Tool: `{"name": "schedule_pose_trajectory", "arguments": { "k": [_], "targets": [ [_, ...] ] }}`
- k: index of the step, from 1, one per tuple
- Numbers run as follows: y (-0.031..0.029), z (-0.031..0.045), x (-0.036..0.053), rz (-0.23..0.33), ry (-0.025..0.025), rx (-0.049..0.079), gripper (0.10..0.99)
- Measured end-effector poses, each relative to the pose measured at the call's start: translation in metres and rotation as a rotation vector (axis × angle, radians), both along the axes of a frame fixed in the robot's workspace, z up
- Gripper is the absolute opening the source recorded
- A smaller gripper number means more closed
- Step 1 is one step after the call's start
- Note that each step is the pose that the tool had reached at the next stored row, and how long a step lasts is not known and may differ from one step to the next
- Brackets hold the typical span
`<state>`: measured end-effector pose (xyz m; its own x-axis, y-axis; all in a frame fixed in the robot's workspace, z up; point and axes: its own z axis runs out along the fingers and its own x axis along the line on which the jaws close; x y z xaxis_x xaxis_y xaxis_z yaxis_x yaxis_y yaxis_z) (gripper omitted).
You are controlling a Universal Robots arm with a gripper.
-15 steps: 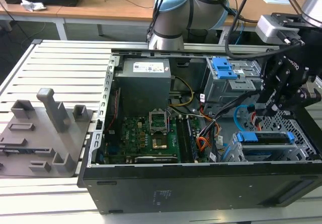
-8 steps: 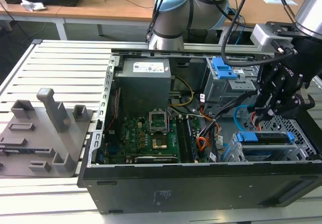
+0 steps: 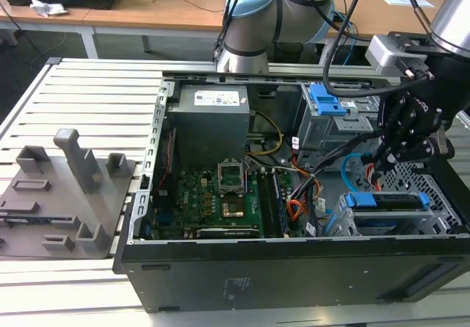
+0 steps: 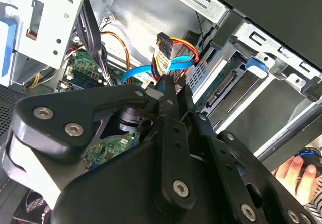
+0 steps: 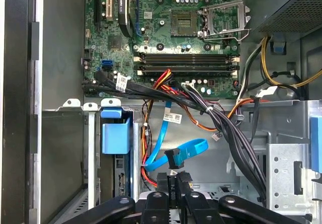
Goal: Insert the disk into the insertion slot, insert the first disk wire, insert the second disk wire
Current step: 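Insert the first disk wire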
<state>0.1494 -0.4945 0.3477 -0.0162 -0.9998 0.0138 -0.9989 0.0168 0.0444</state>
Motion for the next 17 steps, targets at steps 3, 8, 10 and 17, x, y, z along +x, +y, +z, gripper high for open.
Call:
{"name": "schedule_pose_trajectory", "arguments": {
  "k": [3, 8, 10, 17],
  "targets": [
    [0.0, -0.0001, 0.0, 0.0, 0.0, 0.0, 0.188],
    [0.0, -0.0001, -0.0001, 0.0, 0.0, -0.015, 0.263],
    [0.0, 0.0, 0.0, 0.0, 0.0, -0.022, 0.263],
    [-0.0034, 0.0001, 0.0, 0.001, 0.0, -0.026, 0.263]
  ]
}}
